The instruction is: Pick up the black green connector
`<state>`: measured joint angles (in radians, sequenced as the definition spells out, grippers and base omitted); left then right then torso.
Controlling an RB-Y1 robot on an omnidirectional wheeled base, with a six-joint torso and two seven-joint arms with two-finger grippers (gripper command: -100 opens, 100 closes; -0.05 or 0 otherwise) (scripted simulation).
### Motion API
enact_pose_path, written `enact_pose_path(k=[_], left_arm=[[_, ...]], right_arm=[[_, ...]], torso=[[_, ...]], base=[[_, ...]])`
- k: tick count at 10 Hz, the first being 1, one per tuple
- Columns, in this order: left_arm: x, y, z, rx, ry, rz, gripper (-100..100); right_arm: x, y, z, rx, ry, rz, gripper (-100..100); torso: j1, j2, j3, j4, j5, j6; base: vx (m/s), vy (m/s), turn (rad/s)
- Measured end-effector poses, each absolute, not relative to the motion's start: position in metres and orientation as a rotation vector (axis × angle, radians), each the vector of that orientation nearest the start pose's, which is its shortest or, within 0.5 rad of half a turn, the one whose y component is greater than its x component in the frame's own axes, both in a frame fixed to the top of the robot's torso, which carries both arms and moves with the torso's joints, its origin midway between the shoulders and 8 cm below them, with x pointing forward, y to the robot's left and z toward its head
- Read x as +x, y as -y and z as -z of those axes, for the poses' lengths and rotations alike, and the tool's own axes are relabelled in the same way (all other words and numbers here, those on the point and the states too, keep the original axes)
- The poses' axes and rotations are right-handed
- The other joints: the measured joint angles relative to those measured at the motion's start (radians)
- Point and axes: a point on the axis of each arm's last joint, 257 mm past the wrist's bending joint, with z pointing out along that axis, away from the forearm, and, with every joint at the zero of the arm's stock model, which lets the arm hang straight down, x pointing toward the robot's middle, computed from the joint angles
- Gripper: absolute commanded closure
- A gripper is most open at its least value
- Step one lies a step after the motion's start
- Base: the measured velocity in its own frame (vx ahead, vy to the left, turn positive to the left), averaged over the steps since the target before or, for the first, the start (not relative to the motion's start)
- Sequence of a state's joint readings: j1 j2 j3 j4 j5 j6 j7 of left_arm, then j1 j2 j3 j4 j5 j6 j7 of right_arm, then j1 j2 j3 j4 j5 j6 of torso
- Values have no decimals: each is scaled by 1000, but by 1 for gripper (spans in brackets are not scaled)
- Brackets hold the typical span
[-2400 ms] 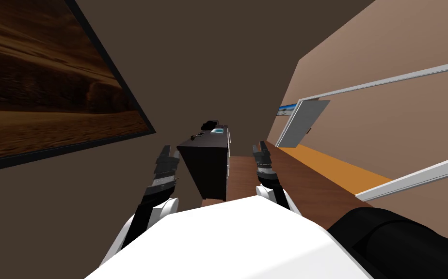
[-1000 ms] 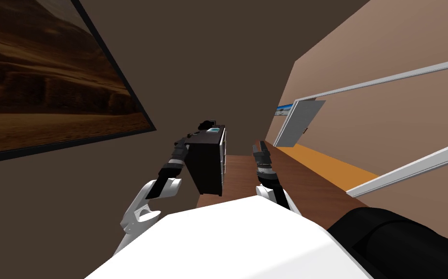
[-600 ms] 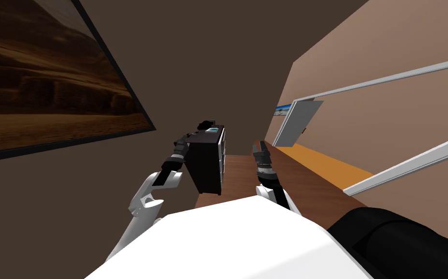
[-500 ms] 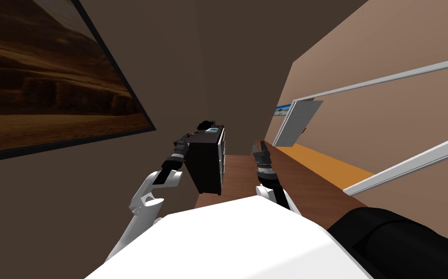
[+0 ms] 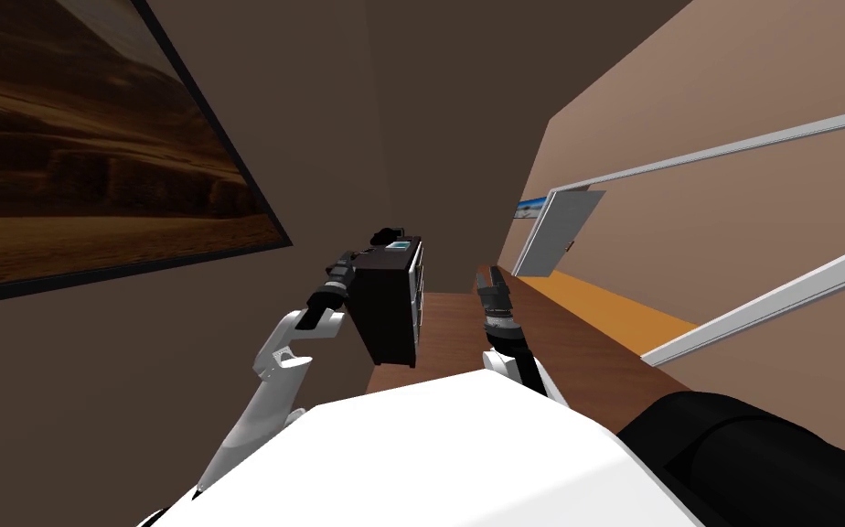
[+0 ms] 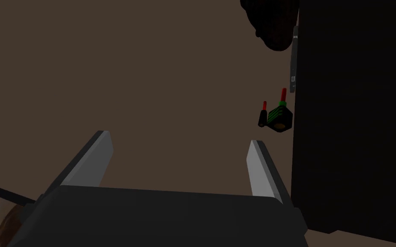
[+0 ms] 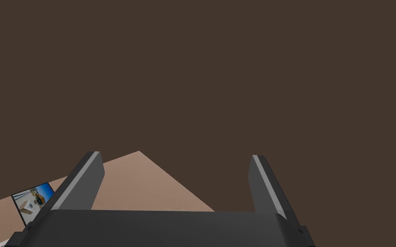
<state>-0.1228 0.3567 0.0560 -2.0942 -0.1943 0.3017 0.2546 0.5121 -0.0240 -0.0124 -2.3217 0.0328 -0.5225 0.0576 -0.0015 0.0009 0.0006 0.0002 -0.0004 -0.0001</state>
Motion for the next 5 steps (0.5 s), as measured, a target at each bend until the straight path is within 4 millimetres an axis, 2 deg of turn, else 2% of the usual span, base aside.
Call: enact_pose_path(k=[1, 5], left_arm=[[531, -282, -47, -773, -1033, 1126, -100], [561, -310, -60, -860, -1023, 1076, -100]], right_arm=[[331, 275, -43, 553, -626, -1225, 0], [331, 275, -43, 553, -626, -1225, 0]], torso=[[1, -1, 0, 0, 0, 0], [0, -1, -1, 0, 0, 0]], base=[[-14, -24, -28], [-8, -22, -17]])
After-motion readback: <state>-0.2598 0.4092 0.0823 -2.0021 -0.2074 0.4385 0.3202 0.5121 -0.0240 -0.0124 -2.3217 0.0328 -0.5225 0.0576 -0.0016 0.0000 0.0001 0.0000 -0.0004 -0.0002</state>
